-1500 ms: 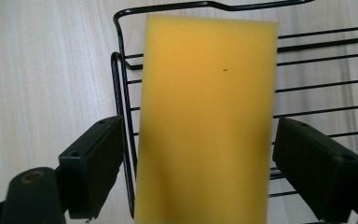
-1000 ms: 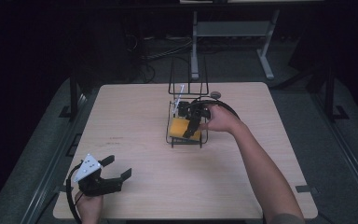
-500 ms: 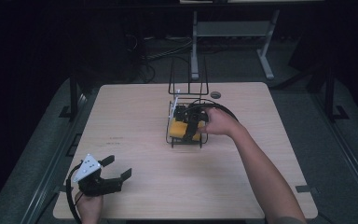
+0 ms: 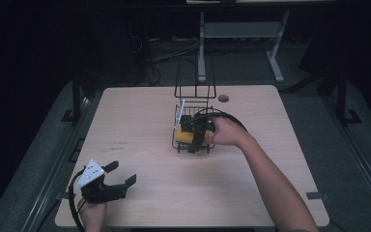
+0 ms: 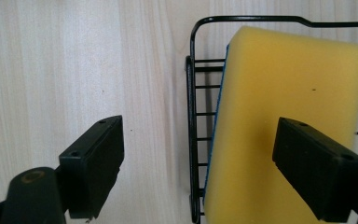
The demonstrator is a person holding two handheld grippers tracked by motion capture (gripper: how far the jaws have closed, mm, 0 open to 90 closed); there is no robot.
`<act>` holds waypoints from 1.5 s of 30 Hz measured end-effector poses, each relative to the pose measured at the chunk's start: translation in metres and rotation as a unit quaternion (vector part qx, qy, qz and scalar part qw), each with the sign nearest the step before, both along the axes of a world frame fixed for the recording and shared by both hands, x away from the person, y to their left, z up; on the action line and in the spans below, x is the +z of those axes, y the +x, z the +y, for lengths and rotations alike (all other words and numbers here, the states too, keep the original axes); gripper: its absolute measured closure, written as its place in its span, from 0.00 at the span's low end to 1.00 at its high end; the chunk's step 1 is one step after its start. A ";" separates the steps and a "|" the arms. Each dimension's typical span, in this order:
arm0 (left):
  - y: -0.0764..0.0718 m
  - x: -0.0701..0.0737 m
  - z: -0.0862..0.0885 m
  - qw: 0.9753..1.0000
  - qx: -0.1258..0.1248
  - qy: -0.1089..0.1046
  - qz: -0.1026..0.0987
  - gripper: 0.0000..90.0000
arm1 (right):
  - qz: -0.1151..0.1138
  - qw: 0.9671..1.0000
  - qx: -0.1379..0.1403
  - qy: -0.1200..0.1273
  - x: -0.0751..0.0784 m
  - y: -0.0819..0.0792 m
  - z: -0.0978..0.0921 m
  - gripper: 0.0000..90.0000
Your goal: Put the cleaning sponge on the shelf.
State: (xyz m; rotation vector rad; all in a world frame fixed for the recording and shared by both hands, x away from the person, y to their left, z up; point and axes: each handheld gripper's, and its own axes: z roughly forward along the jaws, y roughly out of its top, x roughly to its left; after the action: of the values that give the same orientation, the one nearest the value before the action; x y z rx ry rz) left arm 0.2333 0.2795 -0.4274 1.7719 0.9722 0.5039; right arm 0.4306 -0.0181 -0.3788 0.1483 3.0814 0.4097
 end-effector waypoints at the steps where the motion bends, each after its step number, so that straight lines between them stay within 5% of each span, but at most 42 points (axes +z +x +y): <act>1: 0.000 0.000 0.000 1.000 0.000 0.000 0.000 0.14 | -0.002 1.000 0.001 0.000 0.000 -0.001 0.000 0.18; 29: 0.000 0.000 -0.002 1.000 -0.004 0.009 0.000 0.14 | -0.005 1.000 0.002 0.022 -0.003 -0.030 -0.019 0.18; 45: -0.001 0.000 -0.004 1.000 -0.007 0.011 0.000 0.14 | 0.001 1.000 -0.002 0.029 -0.018 -0.052 -0.034 0.18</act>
State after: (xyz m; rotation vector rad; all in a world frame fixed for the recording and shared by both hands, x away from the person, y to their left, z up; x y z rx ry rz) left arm 0.2319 0.2751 -0.4277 1.7975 0.9562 0.5087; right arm 0.3781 -0.0526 -0.3965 0.1574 3.0726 0.4993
